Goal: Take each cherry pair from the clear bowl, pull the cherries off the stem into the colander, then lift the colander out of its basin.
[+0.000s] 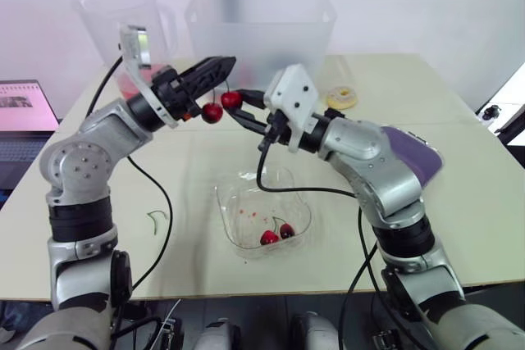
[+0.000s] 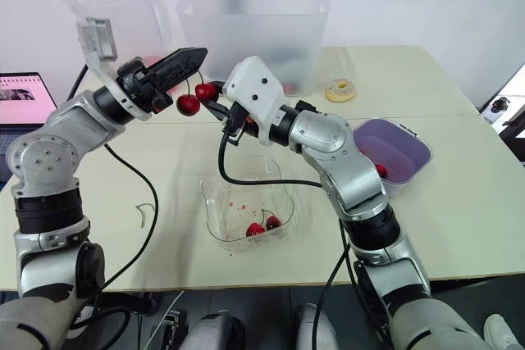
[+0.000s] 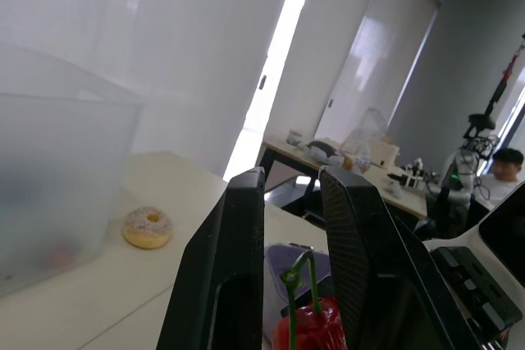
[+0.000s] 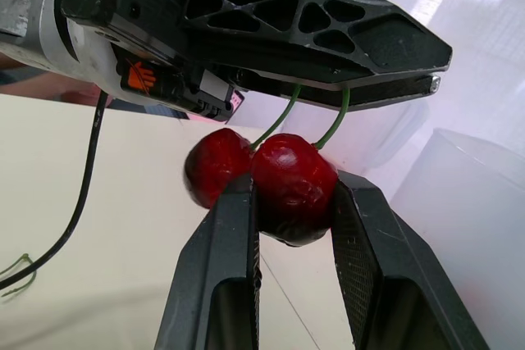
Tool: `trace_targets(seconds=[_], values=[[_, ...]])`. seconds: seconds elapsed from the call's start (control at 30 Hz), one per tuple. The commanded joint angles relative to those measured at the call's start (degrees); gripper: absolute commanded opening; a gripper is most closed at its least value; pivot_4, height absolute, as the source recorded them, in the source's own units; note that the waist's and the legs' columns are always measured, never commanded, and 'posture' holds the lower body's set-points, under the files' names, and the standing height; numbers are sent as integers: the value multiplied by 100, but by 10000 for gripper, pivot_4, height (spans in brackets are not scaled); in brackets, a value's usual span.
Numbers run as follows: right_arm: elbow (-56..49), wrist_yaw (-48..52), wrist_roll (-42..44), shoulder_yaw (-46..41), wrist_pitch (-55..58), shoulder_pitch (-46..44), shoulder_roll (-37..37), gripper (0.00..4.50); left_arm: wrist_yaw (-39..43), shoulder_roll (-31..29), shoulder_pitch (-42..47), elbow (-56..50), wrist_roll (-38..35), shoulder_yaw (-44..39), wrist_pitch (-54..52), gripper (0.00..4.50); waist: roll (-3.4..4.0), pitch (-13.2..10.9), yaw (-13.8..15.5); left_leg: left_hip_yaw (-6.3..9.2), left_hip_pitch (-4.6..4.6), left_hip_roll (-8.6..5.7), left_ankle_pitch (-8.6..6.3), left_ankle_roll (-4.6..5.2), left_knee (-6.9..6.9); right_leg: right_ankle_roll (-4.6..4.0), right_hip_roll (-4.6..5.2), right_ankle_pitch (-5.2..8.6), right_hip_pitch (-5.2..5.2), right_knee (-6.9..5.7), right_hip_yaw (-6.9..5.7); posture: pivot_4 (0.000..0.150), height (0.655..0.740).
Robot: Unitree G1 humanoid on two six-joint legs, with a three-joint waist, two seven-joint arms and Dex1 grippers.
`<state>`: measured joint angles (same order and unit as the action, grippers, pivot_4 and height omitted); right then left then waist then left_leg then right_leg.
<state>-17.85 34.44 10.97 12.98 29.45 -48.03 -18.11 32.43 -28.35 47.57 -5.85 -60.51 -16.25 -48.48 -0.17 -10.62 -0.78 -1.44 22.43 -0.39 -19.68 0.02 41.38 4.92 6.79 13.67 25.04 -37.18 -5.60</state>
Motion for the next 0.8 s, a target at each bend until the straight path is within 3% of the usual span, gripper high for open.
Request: trace_targets(seconds=[0.03, 0.43, 0.6, 0.7, 0.8], values=[[-134, 26, 37, -105, -90, -96, 16, 9949, 1, -39, 110, -174, -124, -103, 11, 486, 0, 0, 2, 0, 0, 0, 0, 0, 0, 0, 0, 0, 0, 0, 0, 1500, 6886], [-144, 240, 461, -316, 232, -25, -14, 9949, -15, -75, 122, -157, -296, -154, -38, 486, 0, 0, 1, 0, 0, 0, 0, 0, 0, 0, 0, 0, 0, 0, 0, 1500, 6886], [-172, 416, 766, -566, 414, -44, -202, 28946, 66, -74, 100, -94, -204, -131, -17, 0, 0, 0, 5, 0, 0, 0, 0, 0, 0, 0, 0, 0, 0, 0, 0, 1500, 6886], [-248, 680, 993, -835, 425, 0, -531, 44627, 187, -162, 96, -58, -142, -118, -12, 0, 0, 0, 10, 0, 0, 0, 0, 0, 0, 0, 0, 0, -1, 0, 0, 1500, 6886], [-219, 1099, 1575, -1246, 728, 40, -918, 44627, 387, -268, 121, -43, -124, -50, -65, 0, 0, 0, 16, 0, 0, -1, 0, 0, 0, 0, 0, 0, -2, 2, 0, 1500, 6886]])
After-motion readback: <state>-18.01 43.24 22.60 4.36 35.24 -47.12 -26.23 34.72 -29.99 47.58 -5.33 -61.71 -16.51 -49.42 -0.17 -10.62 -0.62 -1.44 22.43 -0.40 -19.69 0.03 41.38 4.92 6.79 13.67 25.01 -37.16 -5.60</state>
